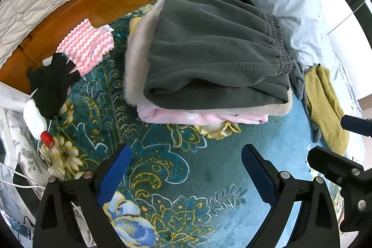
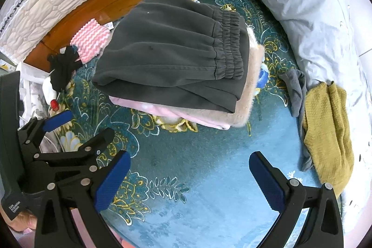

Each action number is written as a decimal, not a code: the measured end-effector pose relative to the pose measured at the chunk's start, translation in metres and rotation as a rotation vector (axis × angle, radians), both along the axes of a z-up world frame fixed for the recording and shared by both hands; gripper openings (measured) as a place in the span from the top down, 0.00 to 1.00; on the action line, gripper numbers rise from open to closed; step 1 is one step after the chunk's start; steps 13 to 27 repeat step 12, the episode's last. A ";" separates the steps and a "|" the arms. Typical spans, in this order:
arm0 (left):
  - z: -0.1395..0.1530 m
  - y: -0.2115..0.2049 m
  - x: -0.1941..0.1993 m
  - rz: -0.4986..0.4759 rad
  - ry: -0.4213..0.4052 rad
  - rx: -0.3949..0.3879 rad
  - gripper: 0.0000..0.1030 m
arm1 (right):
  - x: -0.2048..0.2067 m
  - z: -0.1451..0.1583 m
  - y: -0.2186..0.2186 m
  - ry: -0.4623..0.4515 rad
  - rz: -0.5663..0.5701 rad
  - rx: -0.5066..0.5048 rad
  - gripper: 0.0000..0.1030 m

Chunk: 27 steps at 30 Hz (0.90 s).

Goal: Fold clothes
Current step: 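Open both grippers and withdraw them from the stacked sweatpants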

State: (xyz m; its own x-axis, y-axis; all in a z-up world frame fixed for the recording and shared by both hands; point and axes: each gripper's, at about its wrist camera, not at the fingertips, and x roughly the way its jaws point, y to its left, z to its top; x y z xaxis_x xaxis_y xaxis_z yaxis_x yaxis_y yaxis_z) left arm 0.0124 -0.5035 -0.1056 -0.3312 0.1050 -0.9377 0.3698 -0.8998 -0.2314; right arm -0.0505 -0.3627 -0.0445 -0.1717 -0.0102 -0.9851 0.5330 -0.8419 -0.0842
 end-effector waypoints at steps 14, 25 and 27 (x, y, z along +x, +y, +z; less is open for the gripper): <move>0.005 0.004 -0.004 -0.020 0.007 -0.003 0.07 | 0.000 0.008 0.000 0.016 0.006 0.010 0.00; 0.005 0.004 -0.004 -0.020 0.007 -0.003 0.07 | 0.000 0.008 0.000 0.016 0.006 0.010 0.00; 0.005 0.004 -0.004 -0.020 0.007 -0.003 0.07 | 0.000 0.008 0.000 0.016 0.006 0.010 0.00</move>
